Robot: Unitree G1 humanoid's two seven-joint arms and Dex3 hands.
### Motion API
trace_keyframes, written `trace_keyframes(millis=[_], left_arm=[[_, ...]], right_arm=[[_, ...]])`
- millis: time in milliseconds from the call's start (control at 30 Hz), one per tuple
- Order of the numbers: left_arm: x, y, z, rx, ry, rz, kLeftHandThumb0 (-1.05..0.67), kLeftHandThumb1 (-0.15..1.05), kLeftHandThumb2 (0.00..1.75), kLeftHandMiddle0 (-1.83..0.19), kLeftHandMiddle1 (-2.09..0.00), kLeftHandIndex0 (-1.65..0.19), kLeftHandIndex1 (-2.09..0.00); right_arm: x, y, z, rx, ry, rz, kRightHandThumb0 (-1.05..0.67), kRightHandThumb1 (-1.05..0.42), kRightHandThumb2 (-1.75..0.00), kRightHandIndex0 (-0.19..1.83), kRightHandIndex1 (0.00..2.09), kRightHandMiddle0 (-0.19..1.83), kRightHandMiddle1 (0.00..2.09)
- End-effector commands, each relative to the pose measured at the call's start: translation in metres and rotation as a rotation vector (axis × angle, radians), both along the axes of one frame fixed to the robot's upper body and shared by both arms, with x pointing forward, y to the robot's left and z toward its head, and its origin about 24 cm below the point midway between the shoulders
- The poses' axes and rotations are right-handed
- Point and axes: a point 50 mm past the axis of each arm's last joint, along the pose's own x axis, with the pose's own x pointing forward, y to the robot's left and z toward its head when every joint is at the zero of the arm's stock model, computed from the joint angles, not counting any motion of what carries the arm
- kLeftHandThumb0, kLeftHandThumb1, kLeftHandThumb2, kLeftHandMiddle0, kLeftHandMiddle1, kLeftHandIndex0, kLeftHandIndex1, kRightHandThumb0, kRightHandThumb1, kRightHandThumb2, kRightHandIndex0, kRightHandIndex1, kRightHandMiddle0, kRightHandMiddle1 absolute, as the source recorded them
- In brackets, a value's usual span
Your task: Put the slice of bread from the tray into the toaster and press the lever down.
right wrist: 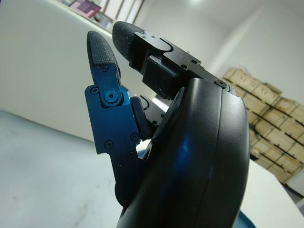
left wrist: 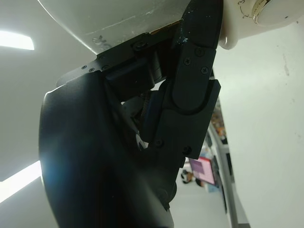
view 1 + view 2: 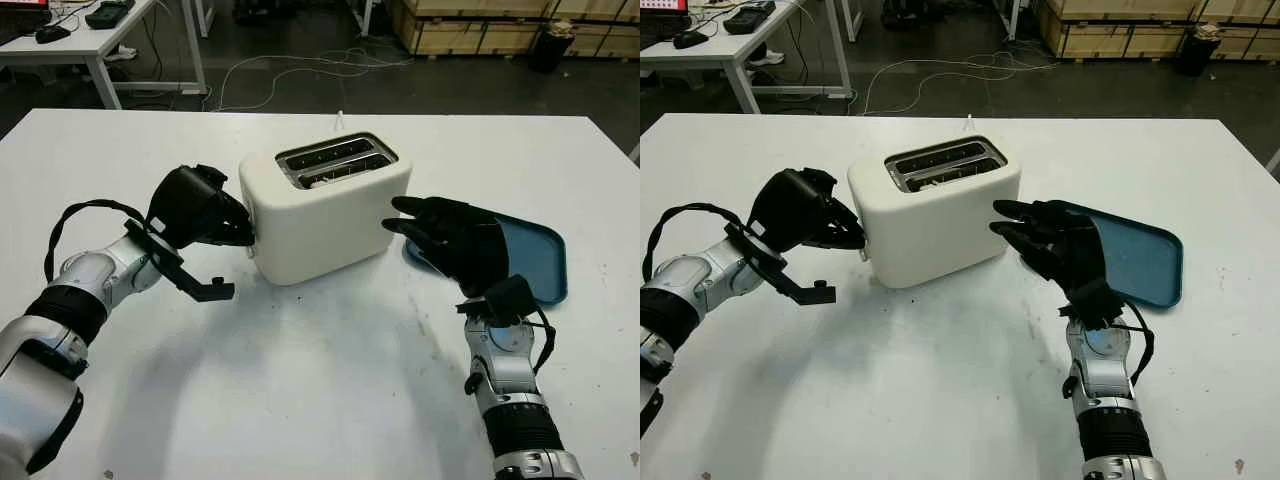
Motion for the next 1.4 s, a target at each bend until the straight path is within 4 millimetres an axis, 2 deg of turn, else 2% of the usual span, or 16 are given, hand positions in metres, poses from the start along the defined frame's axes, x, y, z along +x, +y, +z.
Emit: trace_keyframes(millis=[0, 167, 333, 700, 1167, 1300, 1367], left_arm=[[-0.018, -0.014, -0.037, 0.026, 0.184, -0.082, -0.82, 0.71, 0.00, -1.05, -1.56, -1.45, -0.01], [-0.016, -0.008, -0.016, -0.111, 0.139, -0.066, -0.82, 0.68, 0.00, -1.13, -1.48, -1.47, -0.01], [-0.012, 0.003, 0.003, -0.151, 0.074, -0.035, -0.81, 0.68, 0.00, -1.16, -1.46, -1.47, 0.00], [-0.009, 0.019, 0.041, -0.240, -0.032, 0.027, -0.83, 0.75, 0.02, -1.15, -1.63, -1.47, 0.00], [-0.024, 0.038, 0.071, -0.375, -0.157, 0.118, -0.85, 0.74, 0.00, -1.15, -1.69, -1.48, -0.01], [-0.030, 0.043, 0.072, -0.467, -0.120, 0.158, -0.84, 0.69, 0.00, -1.16, -1.63, -1.49, -0.02], [-0.034, 0.047, 0.072, -0.515, -0.077, 0.178, -0.86, 0.69, 0.00, -1.16, -1.39, -1.47, -0.01]], right_arm=[[0.000, -0.001, -0.002, 0.009, 0.016, 0.001, -0.50, -0.92, -0.06, 1.15, 0.08, 1.11, 0.00], [0.000, 0.000, -0.002, 0.012, 0.017, 0.005, -0.50, -0.92, -0.05, 1.15, 0.08, 1.11, 0.00], [0.000, 0.001, -0.003, 0.005, 0.017, 0.008, -0.50, -0.92, -0.06, 1.16, 0.09, 1.12, 0.00], [0.001, 0.001, -0.004, 0.011, 0.021, 0.011, -0.50, -0.92, -0.06, 1.16, 0.09, 1.11, 0.00], [0.002, 0.001, -0.003, 0.015, 0.022, 0.018, -0.50, -0.92, -0.05, 1.16, 0.09, 1.10, 0.00], [0.006, -0.012, 0.007, -0.015, -0.009, -0.024, -0.50, -0.92, -0.04, 1.15, 0.09, 1.08, 0.00], [0.011, -0.027, 0.018, -0.049, -0.041, -0.064, -0.49, -0.92, -0.05, 1.16, 0.09, 1.06, 0.00]])
